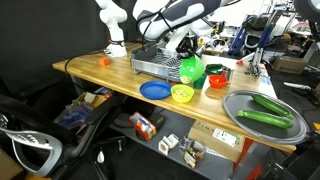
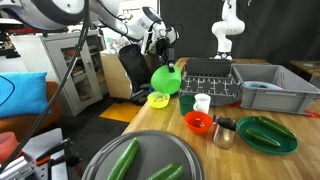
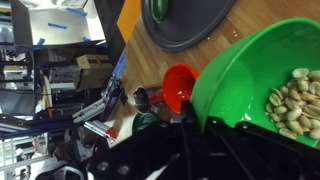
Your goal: Get the green bowl and pour some of its contents in the yellow bowl
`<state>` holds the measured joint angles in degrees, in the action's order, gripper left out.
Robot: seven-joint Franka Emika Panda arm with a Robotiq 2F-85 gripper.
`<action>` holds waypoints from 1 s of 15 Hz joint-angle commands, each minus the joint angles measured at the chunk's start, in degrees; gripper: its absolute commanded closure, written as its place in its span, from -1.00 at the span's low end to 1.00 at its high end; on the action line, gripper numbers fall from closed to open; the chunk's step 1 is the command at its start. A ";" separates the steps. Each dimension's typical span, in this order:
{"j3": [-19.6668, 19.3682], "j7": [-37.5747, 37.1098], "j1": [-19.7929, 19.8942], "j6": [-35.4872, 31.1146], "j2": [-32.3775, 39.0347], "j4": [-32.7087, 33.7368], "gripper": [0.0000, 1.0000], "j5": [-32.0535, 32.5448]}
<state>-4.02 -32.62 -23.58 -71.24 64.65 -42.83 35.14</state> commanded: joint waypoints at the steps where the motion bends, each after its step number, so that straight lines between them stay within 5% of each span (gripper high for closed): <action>1: 2.60 -0.98 3.66 -4.58 -2.24 -0.95 0.98 -4.74; 9: 5.74 -0.32 12.64 -12.76 -7.07 -6.08 0.98 -15.67; 15: 8.95 2.96 19.12 -24.14 -16.37 -21.62 0.98 -22.08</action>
<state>2.74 -29.10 -7.91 -84.07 54.51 -53.78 14.98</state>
